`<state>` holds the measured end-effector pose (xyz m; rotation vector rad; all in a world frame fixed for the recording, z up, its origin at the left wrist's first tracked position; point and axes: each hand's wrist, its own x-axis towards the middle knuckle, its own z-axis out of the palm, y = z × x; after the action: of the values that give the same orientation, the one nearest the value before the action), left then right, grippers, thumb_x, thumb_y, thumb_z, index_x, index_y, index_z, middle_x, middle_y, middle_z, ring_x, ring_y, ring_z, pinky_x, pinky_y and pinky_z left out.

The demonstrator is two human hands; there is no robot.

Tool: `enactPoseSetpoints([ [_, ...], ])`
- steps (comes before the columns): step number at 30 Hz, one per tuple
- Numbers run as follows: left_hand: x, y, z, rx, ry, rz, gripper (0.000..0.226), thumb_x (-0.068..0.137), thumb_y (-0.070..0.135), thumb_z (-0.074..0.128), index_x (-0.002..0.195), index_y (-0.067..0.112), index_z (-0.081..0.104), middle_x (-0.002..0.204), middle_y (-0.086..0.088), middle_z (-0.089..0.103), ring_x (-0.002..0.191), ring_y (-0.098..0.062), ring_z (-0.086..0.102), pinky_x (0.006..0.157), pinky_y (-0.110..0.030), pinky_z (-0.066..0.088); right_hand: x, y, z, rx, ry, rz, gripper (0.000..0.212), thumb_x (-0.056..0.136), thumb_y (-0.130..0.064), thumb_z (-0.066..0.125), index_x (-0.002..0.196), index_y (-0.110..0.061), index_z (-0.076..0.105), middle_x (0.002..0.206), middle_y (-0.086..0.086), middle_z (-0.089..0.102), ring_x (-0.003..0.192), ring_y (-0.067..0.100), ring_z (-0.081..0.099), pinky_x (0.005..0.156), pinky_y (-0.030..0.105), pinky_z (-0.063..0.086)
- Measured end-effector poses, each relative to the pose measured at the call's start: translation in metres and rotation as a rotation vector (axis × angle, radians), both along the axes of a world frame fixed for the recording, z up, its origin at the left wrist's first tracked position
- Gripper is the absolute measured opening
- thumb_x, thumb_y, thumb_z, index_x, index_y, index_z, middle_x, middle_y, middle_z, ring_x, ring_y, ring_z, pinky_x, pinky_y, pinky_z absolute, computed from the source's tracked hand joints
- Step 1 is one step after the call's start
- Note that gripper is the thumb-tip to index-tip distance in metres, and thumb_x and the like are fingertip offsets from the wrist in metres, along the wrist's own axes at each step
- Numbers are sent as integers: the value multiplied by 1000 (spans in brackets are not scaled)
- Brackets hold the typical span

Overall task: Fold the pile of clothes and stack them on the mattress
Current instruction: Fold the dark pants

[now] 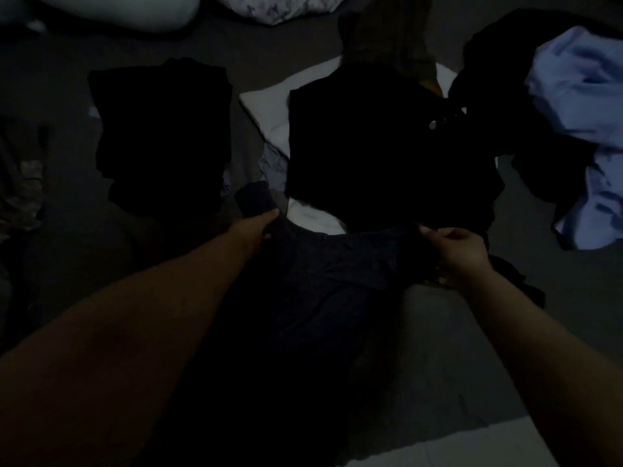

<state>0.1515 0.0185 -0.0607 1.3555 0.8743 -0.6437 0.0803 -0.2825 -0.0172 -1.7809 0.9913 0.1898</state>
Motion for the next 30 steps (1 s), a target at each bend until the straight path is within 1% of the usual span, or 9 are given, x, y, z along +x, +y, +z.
enactPoseSetpoints([
  [4,20,5,3,198,-192,-52,18,95,15,54,106,3,59,63,1,54,44,-5,49,41,-12,41,6,-11,23,-47,-62,184,30,87,-36,65,72,-13,53,62,2,53,59,16,52,55,23,47],
  [7,48,15,25,486,-493,-114,16,95,15,53,99,2,62,76,-7,58,69,-16,54,64,-24,45,32,-24,58,51,-158,104,26,92,-38,57,91,-12,57,76,3,56,64,12,53,45,11,44],
  [11,99,15,78,640,-740,-346,9,91,20,58,91,11,62,79,-6,57,72,-12,53,69,-20,42,79,-45,82,180,-233,-87,28,86,-33,66,101,-9,64,97,10,63,76,19,60,69,29,52],
  [15,141,-7,111,400,-687,-232,7,91,15,60,85,12,62,73,-3,57,50,3,56,49,-13,46,115,-57,86,195,-237,-127,26,83,-28,71,97,-7,66,93,6,67,82,21,61,80,32,52],
  [18,159,-19,101,215,-556,-183,25,90,17,62,113,9,59,102,-6,62,87,-10,63,64,-21,53,137,-60,74,326,-285,-142,21,90,-26,62,103,-10,61,103,2,64,83,11,62,65,17,52],
  [20,148,-25,80,316,-498,-208,37,93,18,57,127,8,52,113,-8,59,98,-15,57,77,-26,51,136,-56,56,310,-267,-131,31,92,-27,60,114,-6,57,117,9,60,95,16,63,69,20,53],
  [23,80,-24,32,563,-489,-303,34,96,14,49,126,0,53,121,-11,56,108,-21,53,93,-26,39,90,-34,16,30,-223,-79,18,90,-29,62,95,-13,55,97,10,60,76,12,62,73,31,50],
  [25,12,-11,-4,695,-424,-385,38,94,16,52,127,-3,52,126,-20,55,118,-32,51,102,-33,36,30,-6,-11,-146,-164,-7,22,88,-31,64,95,-11,55,95,11,62,85,20,61,76,30,48],
  [30,-126,24,-35,973,-114,-670,63,91,41,55,142,9,38,142,-22,37,130,-37,37,106,-47,34,-102,68,-45,-296,6,22,60,74,-40,74,117,-3,54,114,17,49,104,34,55,95,46,47],
])
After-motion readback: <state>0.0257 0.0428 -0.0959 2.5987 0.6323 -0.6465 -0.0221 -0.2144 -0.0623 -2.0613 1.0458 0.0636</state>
